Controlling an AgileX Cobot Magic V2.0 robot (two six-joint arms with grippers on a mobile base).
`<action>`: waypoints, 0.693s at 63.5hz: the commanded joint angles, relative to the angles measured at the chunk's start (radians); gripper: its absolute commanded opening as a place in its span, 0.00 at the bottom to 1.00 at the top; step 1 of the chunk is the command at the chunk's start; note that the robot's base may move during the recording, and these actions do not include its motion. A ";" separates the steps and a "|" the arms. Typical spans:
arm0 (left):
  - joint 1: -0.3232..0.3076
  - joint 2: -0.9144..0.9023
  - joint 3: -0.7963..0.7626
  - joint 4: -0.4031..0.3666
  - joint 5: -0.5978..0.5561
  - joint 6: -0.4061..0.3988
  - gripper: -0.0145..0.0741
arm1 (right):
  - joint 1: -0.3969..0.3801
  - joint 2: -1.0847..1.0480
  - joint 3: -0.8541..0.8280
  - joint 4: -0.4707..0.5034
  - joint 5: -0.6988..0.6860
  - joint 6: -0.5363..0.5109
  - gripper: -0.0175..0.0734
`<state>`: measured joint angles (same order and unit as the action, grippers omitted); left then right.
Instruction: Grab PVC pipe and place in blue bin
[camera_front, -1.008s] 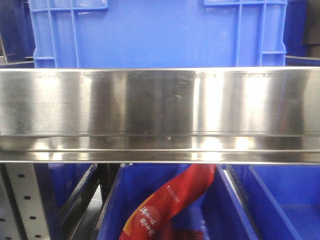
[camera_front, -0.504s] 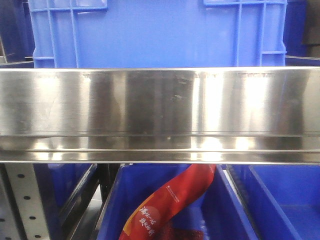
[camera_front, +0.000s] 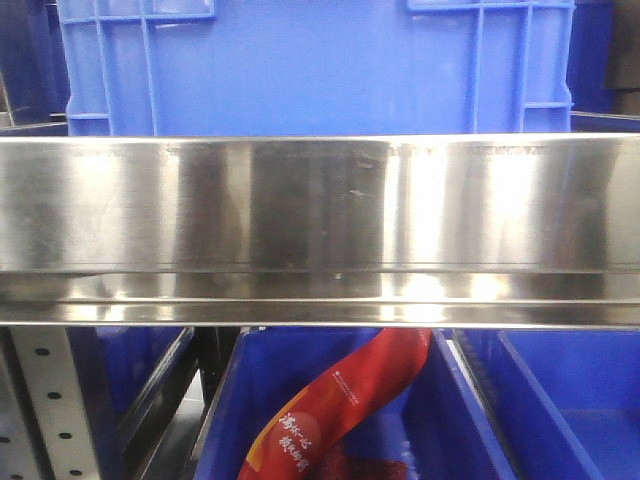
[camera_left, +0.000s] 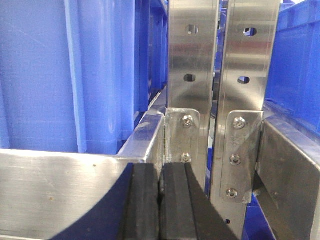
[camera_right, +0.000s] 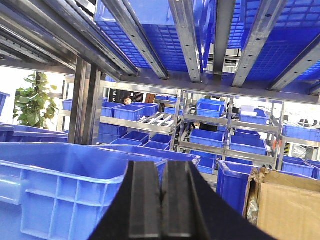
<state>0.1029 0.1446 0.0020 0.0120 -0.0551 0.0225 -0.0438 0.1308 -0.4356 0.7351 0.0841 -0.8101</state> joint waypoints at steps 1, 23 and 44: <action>0.004 -0.004 -0.002 0.000 -0.023 -0.008 0.04 | -0.007 -0.004 0.002 0.000 -0.018 0.000 0.01; 0.076 -0.004 -0.002 0.000 -0.046 -0.008 0.04 | -0.007 -0.004 0.002 0.000 -0.018 0.000 0.01; 0.076 -0.004 -0.002 0.000 -0.046 -0.008 0.04 | -0.007 -0.004 0.002 0.000 -0.018 0.000 0.01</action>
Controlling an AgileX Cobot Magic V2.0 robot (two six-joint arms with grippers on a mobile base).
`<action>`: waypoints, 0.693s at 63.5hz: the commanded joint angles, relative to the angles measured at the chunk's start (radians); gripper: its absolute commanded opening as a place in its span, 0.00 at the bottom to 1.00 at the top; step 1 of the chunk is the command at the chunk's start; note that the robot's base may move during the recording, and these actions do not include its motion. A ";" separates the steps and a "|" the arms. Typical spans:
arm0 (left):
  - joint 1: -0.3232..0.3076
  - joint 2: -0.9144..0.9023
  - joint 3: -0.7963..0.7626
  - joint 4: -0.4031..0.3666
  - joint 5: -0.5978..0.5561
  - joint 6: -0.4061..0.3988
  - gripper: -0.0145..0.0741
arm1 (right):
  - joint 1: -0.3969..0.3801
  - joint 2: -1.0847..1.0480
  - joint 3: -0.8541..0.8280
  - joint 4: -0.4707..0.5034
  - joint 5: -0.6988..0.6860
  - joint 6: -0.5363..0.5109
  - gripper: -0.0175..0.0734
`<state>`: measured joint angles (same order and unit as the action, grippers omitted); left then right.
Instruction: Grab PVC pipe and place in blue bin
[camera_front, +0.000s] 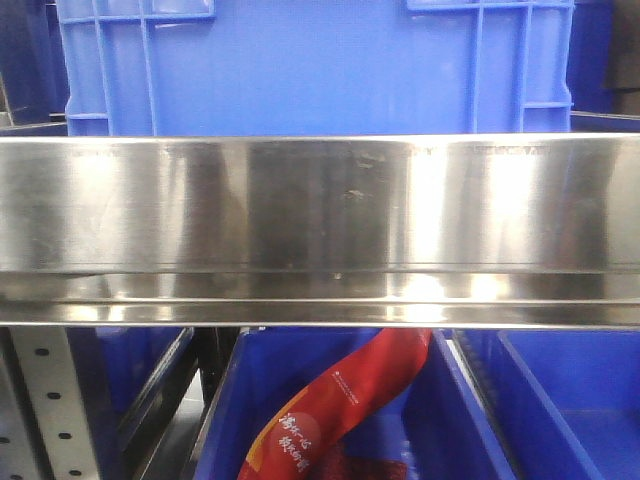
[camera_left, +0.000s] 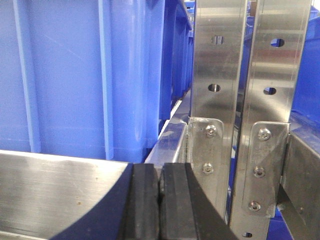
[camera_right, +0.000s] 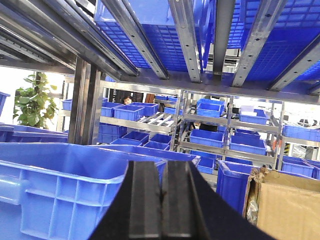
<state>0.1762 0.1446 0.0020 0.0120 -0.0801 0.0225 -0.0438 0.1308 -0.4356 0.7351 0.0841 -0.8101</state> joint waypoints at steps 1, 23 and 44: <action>0.003 -0.004 -0.002 0.000 -0.021 -0.008 0.04 | -0.007 -0.004 0.002 0.000 -0.018 0.000 0.01; 0.003 -0.004 -0.002 0.000 -0.021 -0.008 0.04 | -0.007 -0.004 0.002 0.000 -0.018 0.000 0.01; 0.003 -0.004 -0.002 0.000 -0.021 -0.008 0.04 | -0.007 -0.004 0.002 0.000 -0.018 0.000 0.01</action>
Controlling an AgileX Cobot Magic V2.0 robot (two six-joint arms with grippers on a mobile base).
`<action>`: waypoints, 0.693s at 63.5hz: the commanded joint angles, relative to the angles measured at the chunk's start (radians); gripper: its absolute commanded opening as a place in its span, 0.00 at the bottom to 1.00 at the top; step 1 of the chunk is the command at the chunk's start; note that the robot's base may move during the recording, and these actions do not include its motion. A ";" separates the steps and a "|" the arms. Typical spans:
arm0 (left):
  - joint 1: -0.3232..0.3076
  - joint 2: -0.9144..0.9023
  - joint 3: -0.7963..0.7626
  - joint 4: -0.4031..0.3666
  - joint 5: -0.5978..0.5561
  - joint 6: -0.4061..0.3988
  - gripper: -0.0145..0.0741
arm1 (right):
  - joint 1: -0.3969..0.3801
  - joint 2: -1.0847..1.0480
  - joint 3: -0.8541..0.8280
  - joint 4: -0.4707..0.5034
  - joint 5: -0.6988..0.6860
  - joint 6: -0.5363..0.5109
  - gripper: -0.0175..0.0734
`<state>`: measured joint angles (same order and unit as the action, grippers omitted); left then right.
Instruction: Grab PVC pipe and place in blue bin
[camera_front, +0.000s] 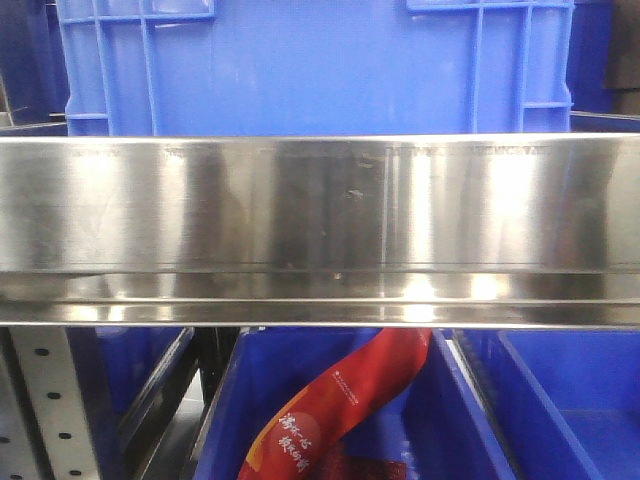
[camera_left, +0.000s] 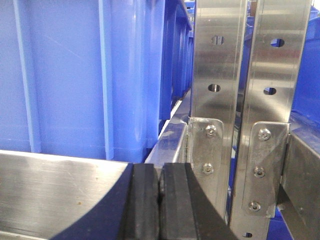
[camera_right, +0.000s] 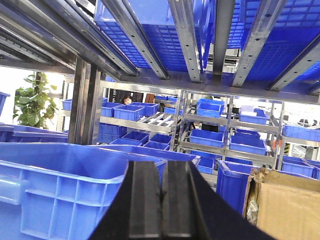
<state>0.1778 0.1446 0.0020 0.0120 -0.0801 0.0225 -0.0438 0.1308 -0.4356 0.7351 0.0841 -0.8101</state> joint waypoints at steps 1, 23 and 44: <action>0.002 -0.004 -0.002 0.000 -0.021 -0.008 0.04 | -0.007 -0.004 0.002 0.000 -0.018 0.000 0.01; 0.002 -0.004 -0.002 0.000 -0.021 -0.008 0.04 | -0.007 -0.004 0.002 0.000 0.084 0.000 0.01; 0.002 -0.004 -0.002 0.000 -0.021 -0.008 0.04 | -0.007 -0.004 0.002 0.000 0.089 0.000 0.01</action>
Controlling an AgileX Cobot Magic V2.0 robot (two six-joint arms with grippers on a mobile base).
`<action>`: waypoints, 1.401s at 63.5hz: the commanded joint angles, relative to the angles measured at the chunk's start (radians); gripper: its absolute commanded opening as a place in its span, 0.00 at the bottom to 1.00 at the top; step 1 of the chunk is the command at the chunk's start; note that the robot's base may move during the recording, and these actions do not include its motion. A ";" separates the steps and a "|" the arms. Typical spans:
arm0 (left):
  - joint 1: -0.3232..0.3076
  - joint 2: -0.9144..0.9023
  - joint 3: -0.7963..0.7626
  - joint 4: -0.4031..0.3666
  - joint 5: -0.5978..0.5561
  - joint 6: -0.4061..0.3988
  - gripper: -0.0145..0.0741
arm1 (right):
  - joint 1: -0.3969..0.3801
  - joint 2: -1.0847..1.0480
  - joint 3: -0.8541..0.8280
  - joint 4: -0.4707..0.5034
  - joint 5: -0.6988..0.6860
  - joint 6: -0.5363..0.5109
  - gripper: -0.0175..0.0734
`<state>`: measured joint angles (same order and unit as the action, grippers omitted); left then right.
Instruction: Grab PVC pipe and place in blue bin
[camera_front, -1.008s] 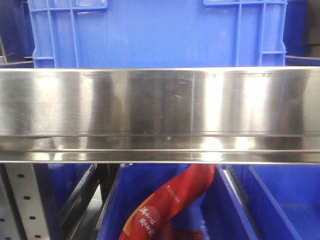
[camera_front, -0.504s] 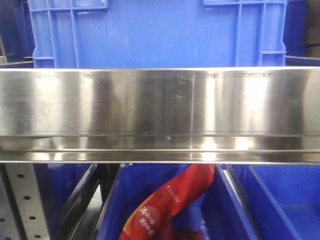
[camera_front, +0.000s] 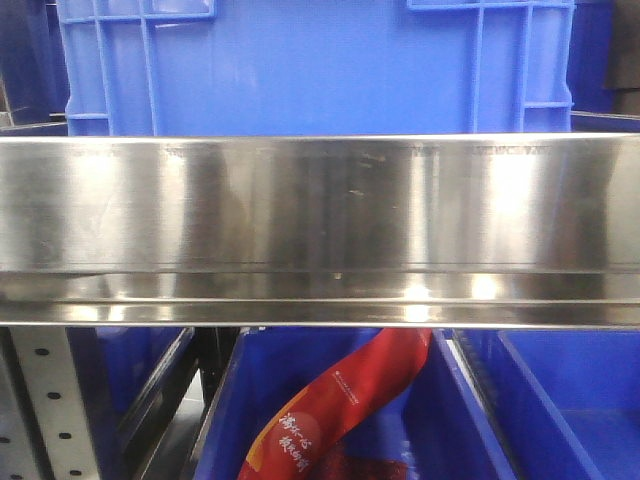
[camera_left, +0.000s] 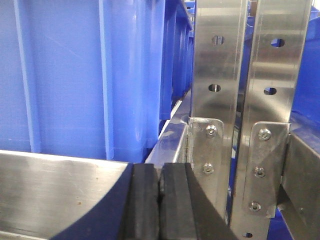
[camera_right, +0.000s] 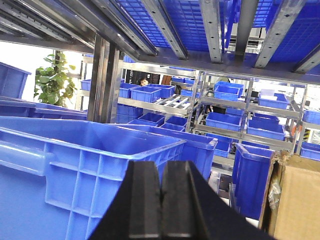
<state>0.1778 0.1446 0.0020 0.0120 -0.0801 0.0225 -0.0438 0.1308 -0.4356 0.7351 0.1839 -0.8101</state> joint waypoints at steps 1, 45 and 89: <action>0.002 -0.004 -0.002 0.000 -0.021 -0.008 0.04 | -0.007 -0.004 0.002 0.000 -0.011 0.000 0.01; 0.002 -0.004 -0.002 0.000 -0.021 -0.008 0.04 | -0.025 -0.034 0.021 -0.519 0.049 0.646 0.01; 0.002 -0.004 -0.002 0.000 -0.021 -0.008 0.04 | -0.125 -0.131 0.300 -0.584 -0.114 0.790 0.01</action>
<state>0.1778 0.1446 0.0020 0.0120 -0.0801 0.0225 -0.1650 0.0022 -0.1540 0.1662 0.1212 -0.0820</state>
